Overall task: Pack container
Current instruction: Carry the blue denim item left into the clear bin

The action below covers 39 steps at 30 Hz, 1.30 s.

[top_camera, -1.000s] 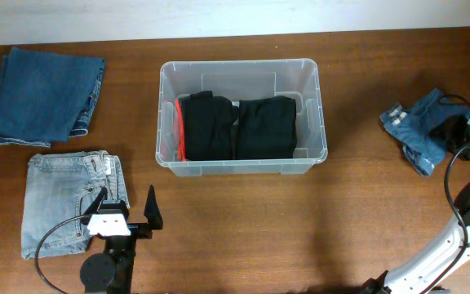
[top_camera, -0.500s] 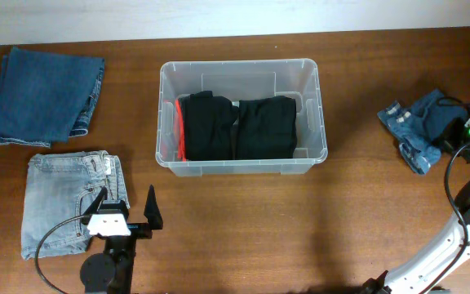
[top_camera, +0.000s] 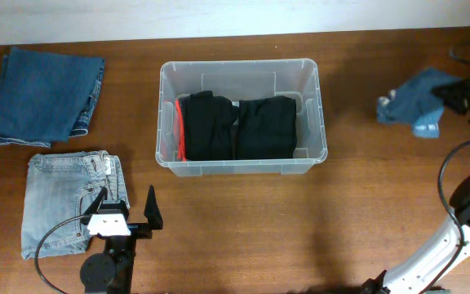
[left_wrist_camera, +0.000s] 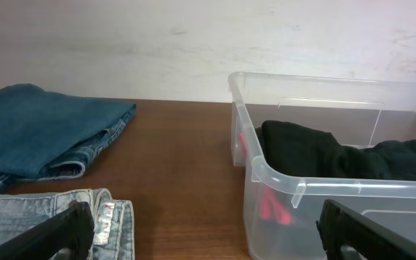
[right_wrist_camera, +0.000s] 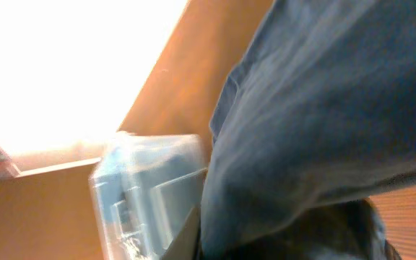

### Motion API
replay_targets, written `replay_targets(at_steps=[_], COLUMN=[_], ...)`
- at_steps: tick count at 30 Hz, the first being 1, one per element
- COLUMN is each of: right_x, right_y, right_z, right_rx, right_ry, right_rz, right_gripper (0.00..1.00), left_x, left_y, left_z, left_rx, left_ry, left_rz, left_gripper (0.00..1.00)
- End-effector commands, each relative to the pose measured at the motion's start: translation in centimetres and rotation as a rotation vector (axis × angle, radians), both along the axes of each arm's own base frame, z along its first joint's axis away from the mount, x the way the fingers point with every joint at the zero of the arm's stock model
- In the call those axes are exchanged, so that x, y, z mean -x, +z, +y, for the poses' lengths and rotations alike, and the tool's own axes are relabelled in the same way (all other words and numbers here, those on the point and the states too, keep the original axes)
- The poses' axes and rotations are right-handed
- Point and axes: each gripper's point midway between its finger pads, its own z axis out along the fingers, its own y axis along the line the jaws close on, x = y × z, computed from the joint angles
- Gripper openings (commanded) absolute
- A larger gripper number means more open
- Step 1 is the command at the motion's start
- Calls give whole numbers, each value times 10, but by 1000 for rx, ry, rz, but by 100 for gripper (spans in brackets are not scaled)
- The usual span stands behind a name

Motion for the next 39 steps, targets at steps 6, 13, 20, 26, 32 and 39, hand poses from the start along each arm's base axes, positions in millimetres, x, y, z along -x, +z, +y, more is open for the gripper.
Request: replay_targets(at_steps=[6,13,20,26,32,39], right_x=[-1,34,53,49,28,24], right_y=[132,174,161,132,103,71], right_z=[131,248,336,370,389,419], right_rx=[-61,68,151,238,232,153], right_ry=[282,523,730,803,840,897], right_rz=[-280,-331,-320,-283,-288,-224], right_gripper=[4,4,4,4,4,4], left_x=[0,0,0,0,0,0], left_y=[-2,-2,-2,-2,-2,-2], left_z=[1,1,1,1,1,1], left_rx=[-9,-9,-9,-9,-9,-9], left_ry=[6,6,6,6,6,6], left_rz=[6,6,6,6,6,6], left_gripper=[99,99,99,99,99,99])
